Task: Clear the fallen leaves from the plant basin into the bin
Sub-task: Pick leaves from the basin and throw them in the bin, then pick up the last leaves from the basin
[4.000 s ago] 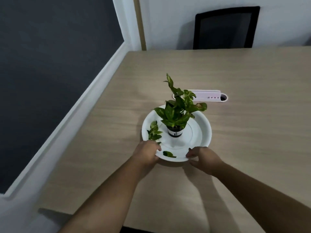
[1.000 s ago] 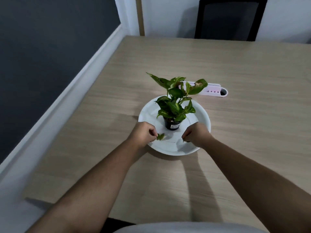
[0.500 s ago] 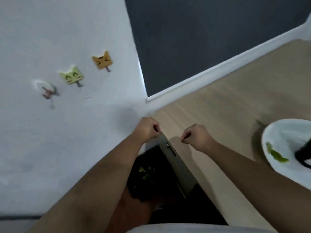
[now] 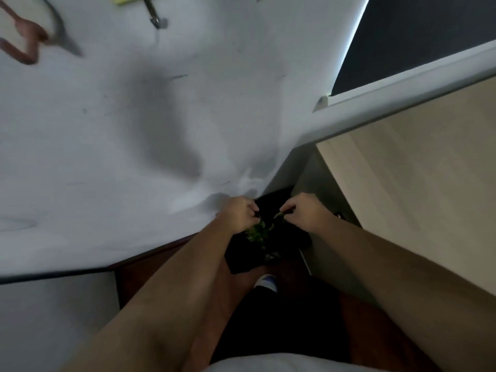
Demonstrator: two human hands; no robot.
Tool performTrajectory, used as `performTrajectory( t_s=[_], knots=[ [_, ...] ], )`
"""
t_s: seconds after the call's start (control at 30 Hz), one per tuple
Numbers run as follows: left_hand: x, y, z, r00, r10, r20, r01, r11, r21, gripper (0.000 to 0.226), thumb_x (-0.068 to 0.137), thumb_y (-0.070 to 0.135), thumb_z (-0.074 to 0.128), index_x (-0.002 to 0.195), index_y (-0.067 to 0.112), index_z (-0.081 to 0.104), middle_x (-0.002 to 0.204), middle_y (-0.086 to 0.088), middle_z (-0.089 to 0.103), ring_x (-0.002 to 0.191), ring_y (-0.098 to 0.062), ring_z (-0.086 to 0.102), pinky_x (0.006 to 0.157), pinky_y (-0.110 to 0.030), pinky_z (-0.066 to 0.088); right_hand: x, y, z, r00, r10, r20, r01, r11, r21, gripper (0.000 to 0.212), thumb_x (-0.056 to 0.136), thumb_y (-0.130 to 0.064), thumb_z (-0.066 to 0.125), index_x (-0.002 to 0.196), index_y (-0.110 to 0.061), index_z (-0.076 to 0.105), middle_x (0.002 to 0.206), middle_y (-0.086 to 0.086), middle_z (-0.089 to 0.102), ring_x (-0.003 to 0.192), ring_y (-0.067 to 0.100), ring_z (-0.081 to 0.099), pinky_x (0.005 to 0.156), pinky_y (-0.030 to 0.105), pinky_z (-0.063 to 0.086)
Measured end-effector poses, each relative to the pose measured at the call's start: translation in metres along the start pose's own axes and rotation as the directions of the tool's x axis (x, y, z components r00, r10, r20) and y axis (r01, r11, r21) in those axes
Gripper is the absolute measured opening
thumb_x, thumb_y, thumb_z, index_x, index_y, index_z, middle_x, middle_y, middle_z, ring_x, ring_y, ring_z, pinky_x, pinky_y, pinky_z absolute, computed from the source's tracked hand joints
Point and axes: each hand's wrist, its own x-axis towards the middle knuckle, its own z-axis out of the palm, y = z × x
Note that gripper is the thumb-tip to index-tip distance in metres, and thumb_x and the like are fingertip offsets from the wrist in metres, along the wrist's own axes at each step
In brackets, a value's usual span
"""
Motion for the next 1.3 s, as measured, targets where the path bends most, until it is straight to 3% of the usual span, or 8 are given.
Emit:
performTrajectory(
  t_s=[0.13,0.27,0.5,0.73,0.9,1.03,1.13,1.3],
  knots=[
    [0.017,-0.015,-0.007,1.000,-0.022,0.015,0.022,1.000,-0.011,0.027,0.087,0.015,0.063,0.114,0.010,0.065,0.115,-0.007,0.067,0.105,-0.021,0.064,0.086,-0.020,0.046,0.016,0.004,0.012,0.997,0.004,0.071,-0.004,1.000,0.002,0.033,0.089,-0.005,0.052,0.119,-0.012,0.063,0.129,0.010,0.060,0.115,0.022,0.058,0.096,0.022,0.043],
    [0.009,-0.014,-0.017,1.000,-0.018,0.002,0.017,0.999,0.043,0.023,0.089,0.011,0.057,0.109,0.011,0.068,0.114,-0.010,0.070,0.104,-0.021,0.065,0.087,-0.020,0.045,0.008,0.002,0.002,0.999,0.014,0.035,-0.015,0.999,0.045,0.031,0.090,-0.003,0.049,0.115,-0.013,0.065,0.130,0.011,0.059,0.115,0.024,0.058,0.099,0.029,0.046],
    [-0.027,0.058,-0.041,0.985,0.136,-0.103,-0.117,0.978,0.175,0.020,0.086,0.010,0.057,0.099,0.014,0.072,0.108,-0.007,0.072,0.098,-0.022,0.067,0.085,-0.021,0.047,-0.047,-0.006,-0.066,0.974,-0.039,-0.224,0.063,0.993,0.103,0.021,0.086,-0.010,0.056,0.102,-0.013,0.070,0.113,0.008,0.070,0.103,0.022,0.065,0.097,0.027,0.048],
    [-0.070,0.200,-0.001,0.896,0.429,-0.110,-0.372,0.863,0.342,0.020,0.082,0.015,0.058,0.094,0.021,0.073,0.104,-0.002,0.073,0.098,-0.020,0.067,0.094,-0.032,0.051,-0.171,0.074,-0.124,0.877,0.061,-0.476,0.016,0.988,0.156,0.022,0.082,-0.003,0.054,0.093,-0.008,0.072,0.101,0.011,0.073,0.094,0.023,0.065,0.081,0.017,0.041],
    [-0.105,0.289,0.096,0.822,0.565,0.075,-0.540,0.731,0.417,0.017,0.083,0.017,0.061,0.097,0.020,0.071,0.102,-0.003,0.073,0.095,-0.020,0.067,0.088,-0.033,0.054,-0.275,0.169,-0.127,0.758,0.287,-0.586,-0.127,0.946,0.298,0.021,0.083,-0.005,0.054,0.090,-0.012,0.072,0.095,0.008,0.073,0.084,0.021,0.064,0.075,0.019,0.042],
    [-0.130,0.339,0.171,0.756,0.623,0.198,-0.634,0.624,0.457,0.020,0.083,0.018,0.060,0.100,0.019,0.070,0.103,-0.004,0.073,0.096,-0.022,0.066,0.087,-0.033,0.054,-0.343,0.235,-0.113,0.654,0.448,-0.610,-0.226,0.885,0.407,0.019,0.082,-0.005,0.055,0.086,-0.009,0.074,0.091,0.014,0.074,0.087,0.029,0.066,0.074,0.027,0.046],
    [-0.140,0.370,0.208,0.718,0.644,0.264,-0.676,0.554,0.486,0.020,0.082,0.019,0.061,0.100,0.019,0.070,0.103,-0.005,0.072,0.096,-0.023,0.066,0.087,-0.035,0.054,-0.375,0.269,-0.101,0.566,0.552,-0.613,-0.265,0.825,0.499,0.021,0.083,-0.003,0.055,0.088,-0.008,0.075,0.095,0.010,0.075,0.092,0.024,0.066,0.077,0.017,0.040],
    [-0.127,0.406,0.240,0.681,0.662,0.314,-0.704,0.472,0.530,0.016,0.082,0.023,0.062,0.094,0.017,0.070,0.096,-0.006,0.071,0.089,-0.025,0.067,0.081,-0.037,0.056,-0.379,0.297,-0.088,0.528,0.628,-0.571,-0.267,0.761,0.591,0.021,0.083,-0.005,0.054,0.090,-0.008,0.074,0.096,0.010,0.075,0.090,0.023,0.066,0.079,0.025,0.048]
  ],
)
